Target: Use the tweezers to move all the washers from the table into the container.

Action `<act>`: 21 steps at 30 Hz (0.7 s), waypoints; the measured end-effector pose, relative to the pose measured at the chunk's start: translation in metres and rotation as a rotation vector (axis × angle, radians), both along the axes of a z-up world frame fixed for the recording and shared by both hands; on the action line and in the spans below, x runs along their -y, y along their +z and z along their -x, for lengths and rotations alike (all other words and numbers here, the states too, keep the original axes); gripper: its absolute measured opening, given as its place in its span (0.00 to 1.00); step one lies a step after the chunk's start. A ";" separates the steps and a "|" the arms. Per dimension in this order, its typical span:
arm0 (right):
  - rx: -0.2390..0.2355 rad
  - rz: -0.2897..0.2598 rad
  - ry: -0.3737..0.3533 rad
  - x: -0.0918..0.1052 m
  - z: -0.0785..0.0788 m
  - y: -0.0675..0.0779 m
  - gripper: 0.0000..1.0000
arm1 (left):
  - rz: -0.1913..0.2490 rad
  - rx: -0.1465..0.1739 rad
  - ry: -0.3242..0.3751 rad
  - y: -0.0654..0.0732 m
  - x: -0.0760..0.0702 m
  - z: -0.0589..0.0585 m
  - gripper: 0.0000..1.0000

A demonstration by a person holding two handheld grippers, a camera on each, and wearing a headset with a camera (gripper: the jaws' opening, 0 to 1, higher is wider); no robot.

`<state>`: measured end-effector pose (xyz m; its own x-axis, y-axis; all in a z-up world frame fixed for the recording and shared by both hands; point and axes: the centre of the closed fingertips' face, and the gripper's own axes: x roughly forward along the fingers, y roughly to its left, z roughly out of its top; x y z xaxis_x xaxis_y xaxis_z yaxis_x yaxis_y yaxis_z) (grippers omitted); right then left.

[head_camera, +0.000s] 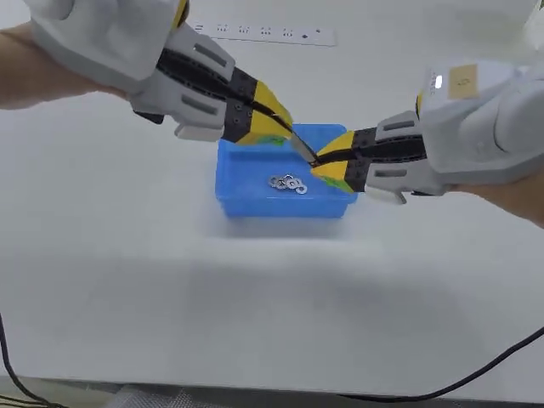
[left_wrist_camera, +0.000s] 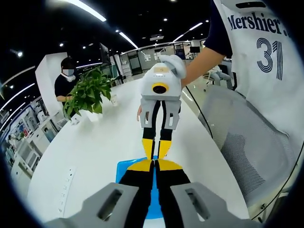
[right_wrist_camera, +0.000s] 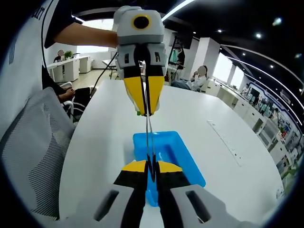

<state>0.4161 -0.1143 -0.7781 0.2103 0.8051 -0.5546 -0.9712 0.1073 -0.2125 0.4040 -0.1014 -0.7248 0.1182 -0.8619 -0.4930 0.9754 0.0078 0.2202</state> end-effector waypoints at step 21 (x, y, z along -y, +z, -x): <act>-0.072 0.137 0.106 -0.001 0.053 -0.040 0.07 | 0.030 -0.136 0.083 -0.061 -0.019 0.046 0.05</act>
<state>0.3633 -0.1134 -0.8186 0.0841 0.7364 -0.6713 -0.9888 -0.0217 -0.1477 0.3575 -0.0821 -0.7855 0.1237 -0.8668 -0.4831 0.9919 0.0943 0.0849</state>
